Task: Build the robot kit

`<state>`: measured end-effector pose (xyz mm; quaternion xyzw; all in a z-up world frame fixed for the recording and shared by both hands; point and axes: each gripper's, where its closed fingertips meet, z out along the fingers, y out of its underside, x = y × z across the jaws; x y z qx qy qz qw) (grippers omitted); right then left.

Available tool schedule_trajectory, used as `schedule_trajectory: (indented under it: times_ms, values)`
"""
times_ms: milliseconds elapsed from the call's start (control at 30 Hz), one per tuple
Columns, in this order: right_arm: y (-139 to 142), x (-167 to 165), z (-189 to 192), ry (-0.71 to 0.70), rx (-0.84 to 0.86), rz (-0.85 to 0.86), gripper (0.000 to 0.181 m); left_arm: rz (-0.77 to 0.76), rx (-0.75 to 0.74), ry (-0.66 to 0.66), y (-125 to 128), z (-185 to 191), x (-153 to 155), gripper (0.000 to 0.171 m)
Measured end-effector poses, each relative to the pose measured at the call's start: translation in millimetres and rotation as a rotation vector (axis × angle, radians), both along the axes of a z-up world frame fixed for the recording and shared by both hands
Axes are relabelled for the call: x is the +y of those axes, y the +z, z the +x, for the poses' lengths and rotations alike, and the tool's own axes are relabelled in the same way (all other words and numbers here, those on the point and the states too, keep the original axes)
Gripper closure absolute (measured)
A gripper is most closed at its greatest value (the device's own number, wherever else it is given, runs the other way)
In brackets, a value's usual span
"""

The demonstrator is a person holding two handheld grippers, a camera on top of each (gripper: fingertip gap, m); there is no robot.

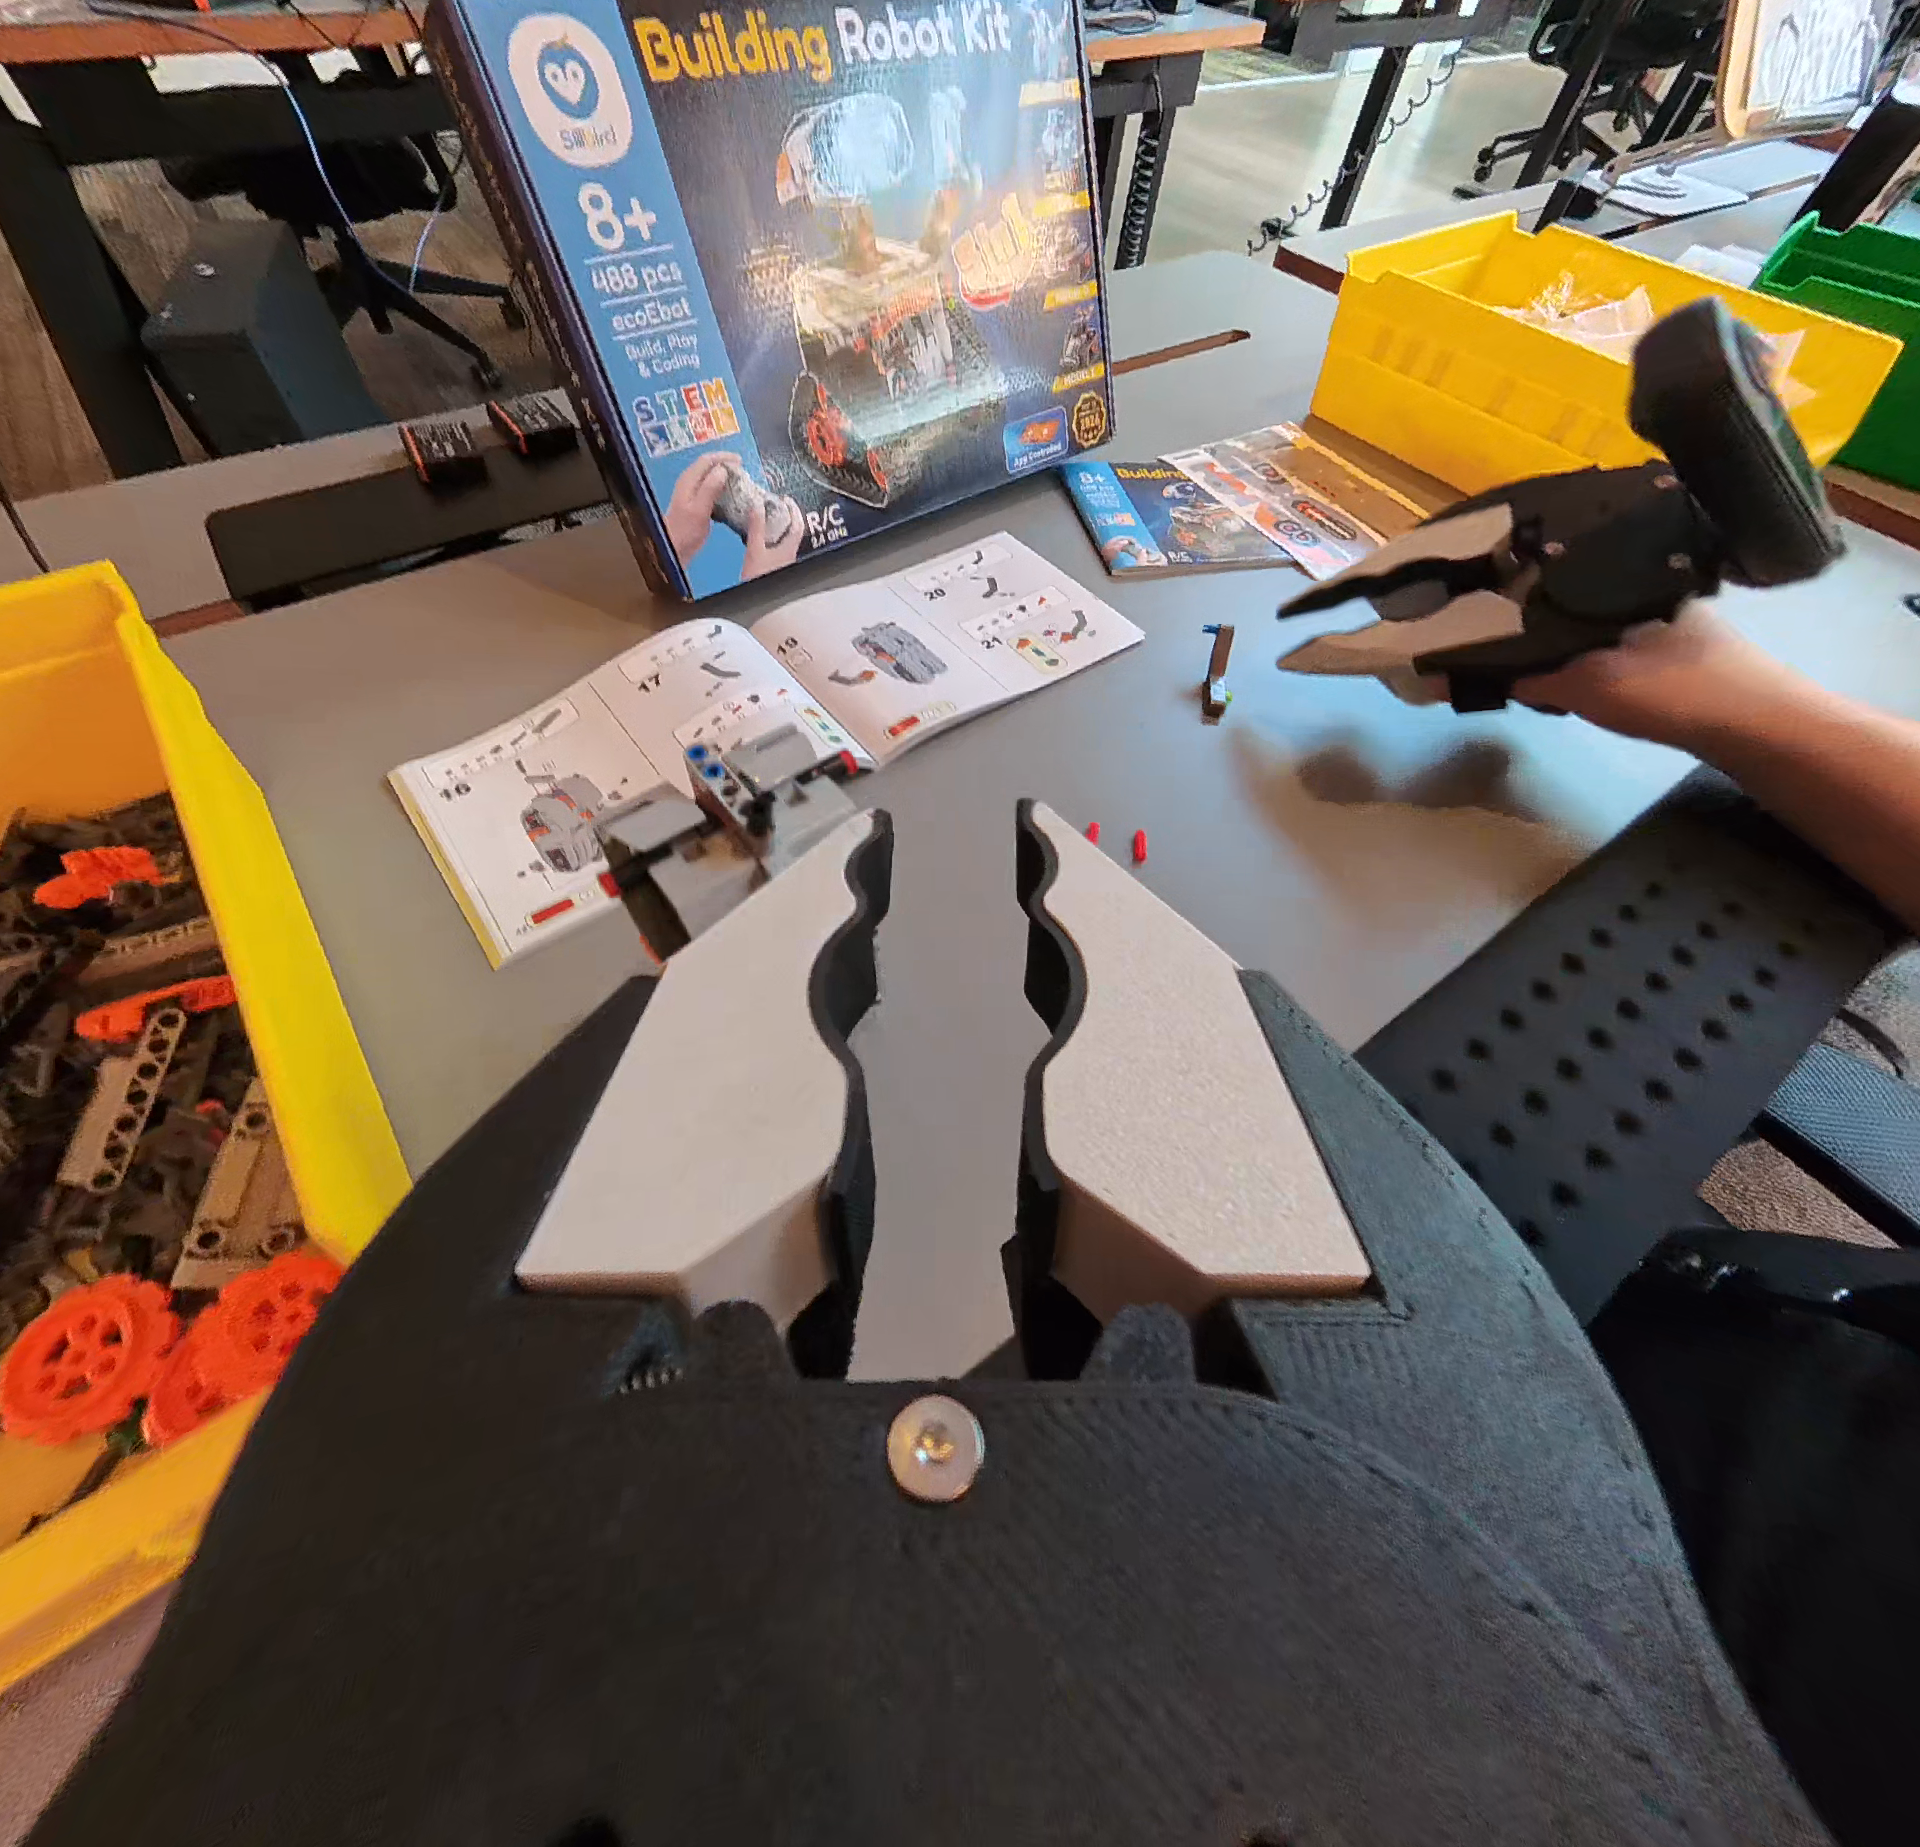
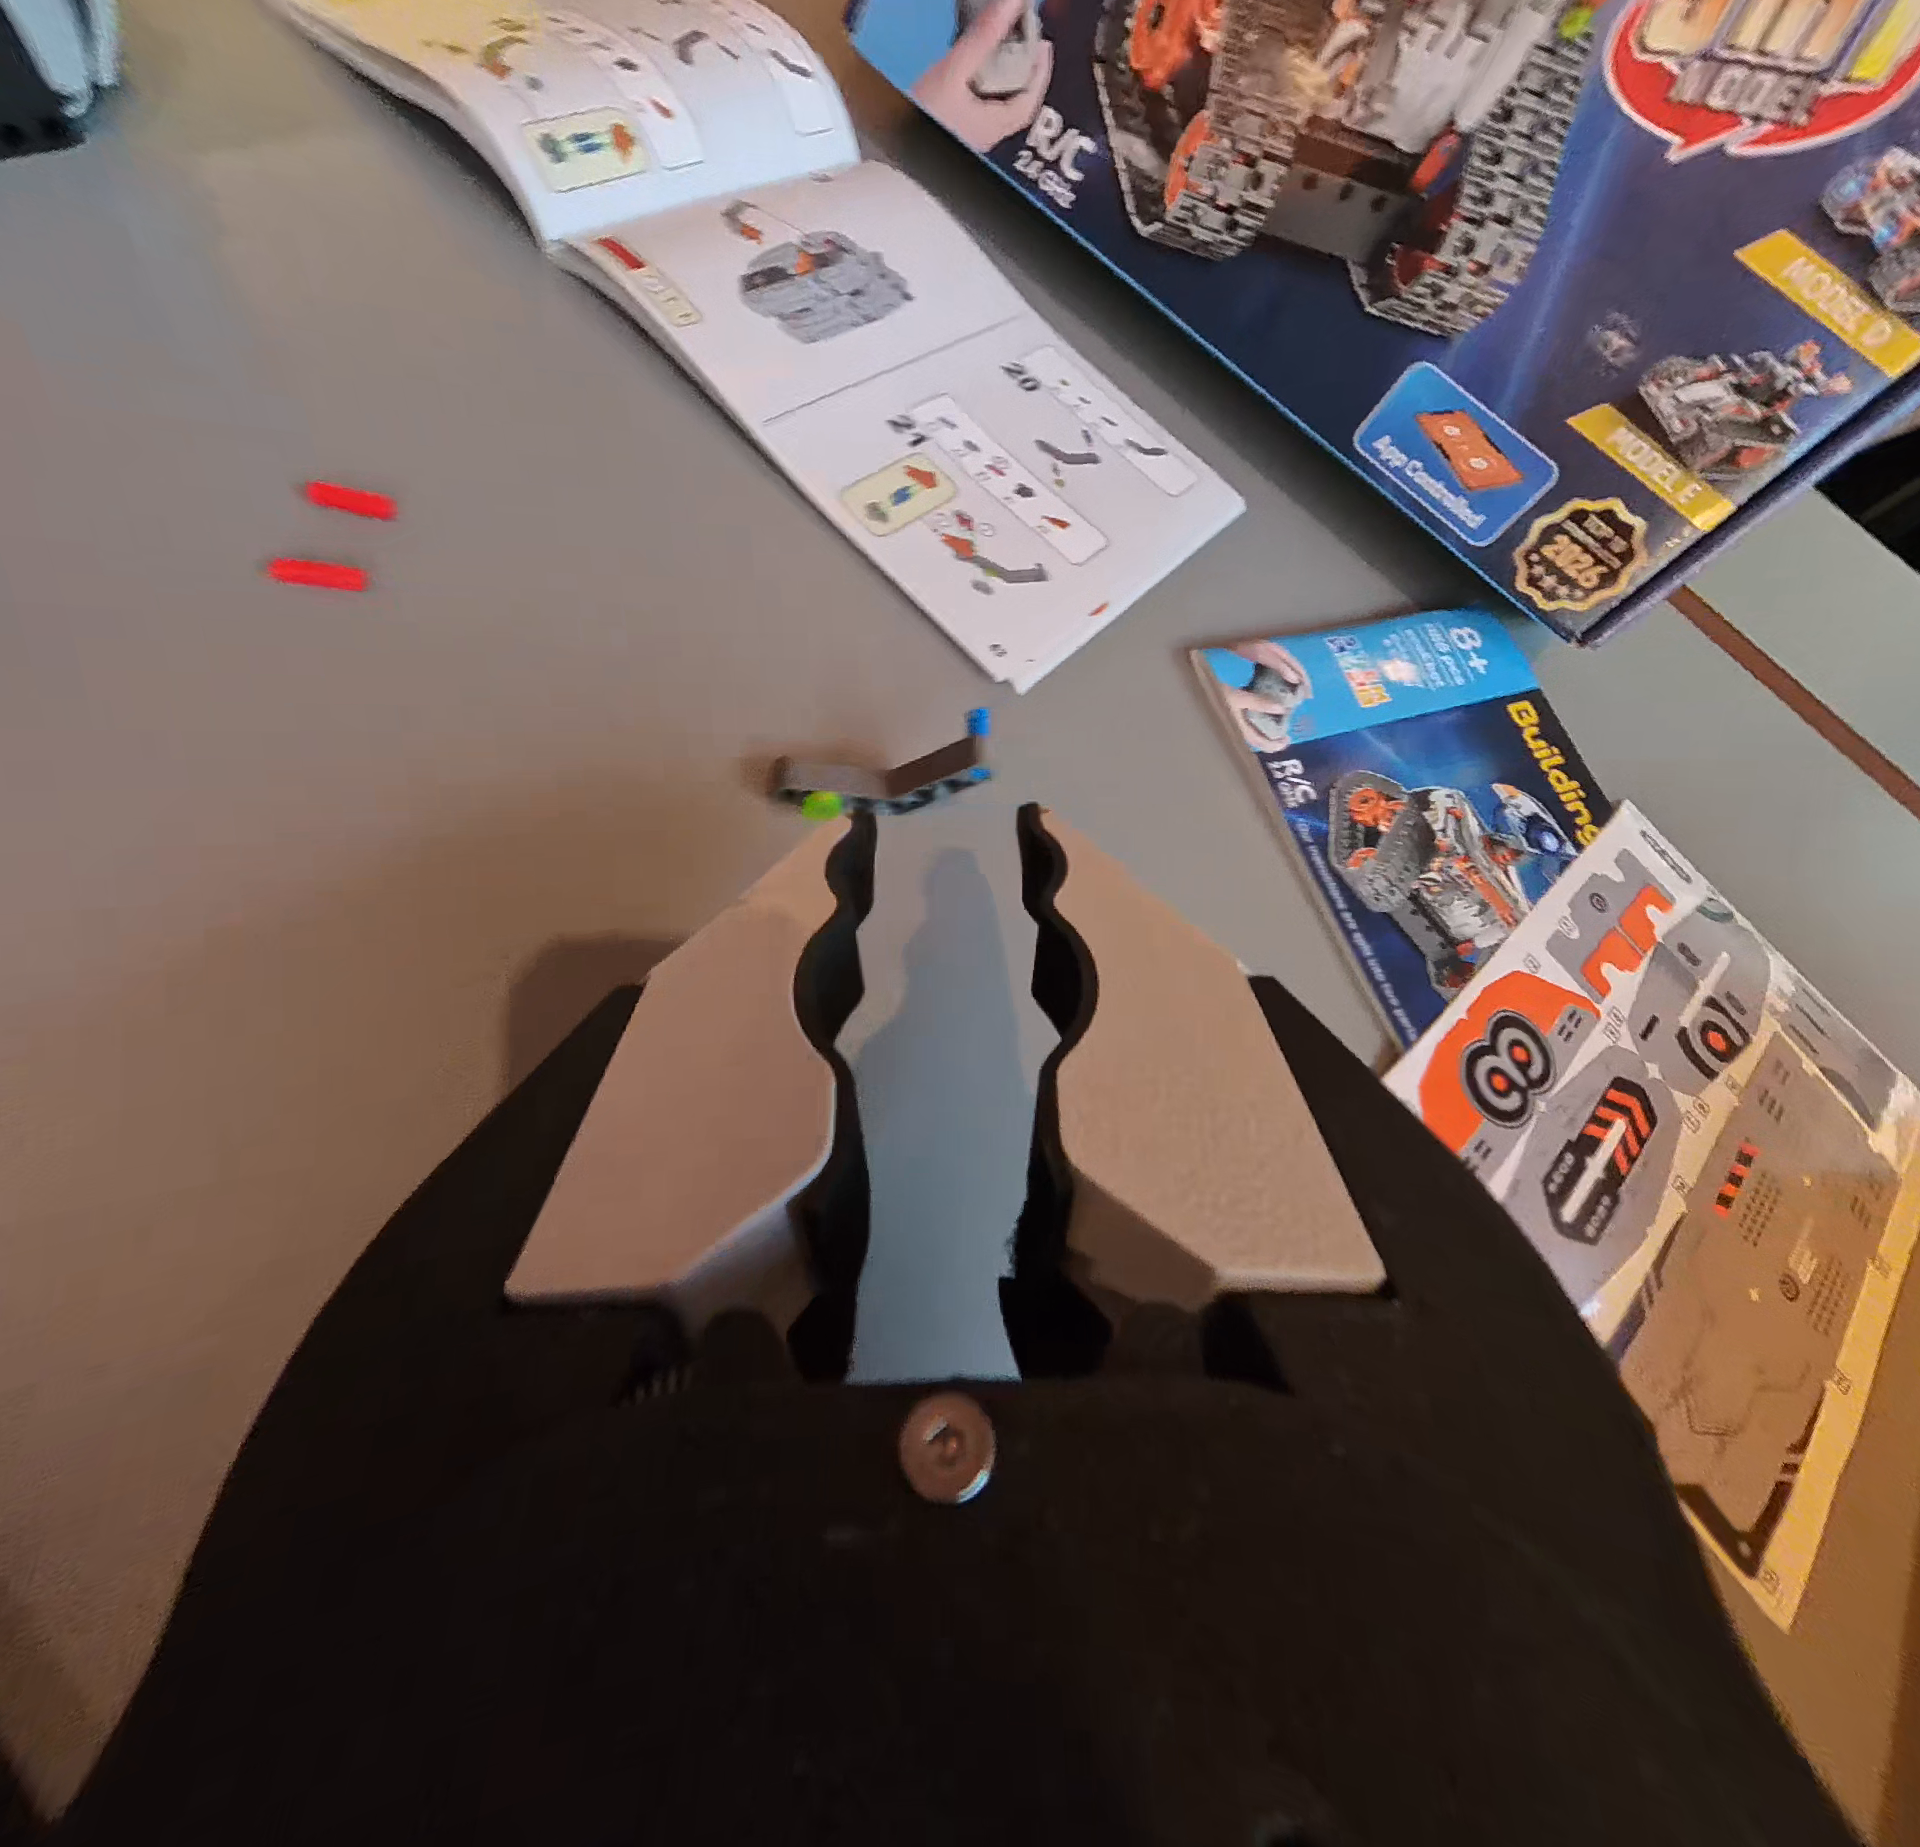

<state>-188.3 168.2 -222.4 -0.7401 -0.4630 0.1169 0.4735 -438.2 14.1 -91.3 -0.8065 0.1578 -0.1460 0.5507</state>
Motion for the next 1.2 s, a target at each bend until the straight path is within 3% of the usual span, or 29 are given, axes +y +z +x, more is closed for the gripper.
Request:
schedule_trajectory:
  times_ms: [233,433,567,667,1000,1200]
  values:
    - [0.2,21.1,-11.0,-0.005,0.229,-0.267,0.143,0.032,0.017,0.081,13.7,-28.4,-30.7,0.15]
    - [-20.5,15.4,-17.1,0.021,0.266,-0.472,0.15,0.074,0.061,0.229,36.1,-80.4,-53.3,0.147]
    - [-13.9,16.1,-20.0,0.031,0.346,-0.513,0.156,0.071,0.094,0.327,43.1,-114.4,-68.5,0.147]
    - [-12.3,15.8,-21.4,0.054,0.38,-0.559,0.174,0.067,0.093,0.372,46.6,-130.2,-78.1,0.147]
    - [-12.6,5.8,-30.6,0.116,0.406,-0.649,0.174,-0.013,0.173,0.508,43.3,-177.5,-101.2,0.149]
    - [-13.4,2.8,-36.4,0.124,0.384,-0.628,0.164,-0.068,0.146,0.458,30.3,-184.4,-88.5,0.148]
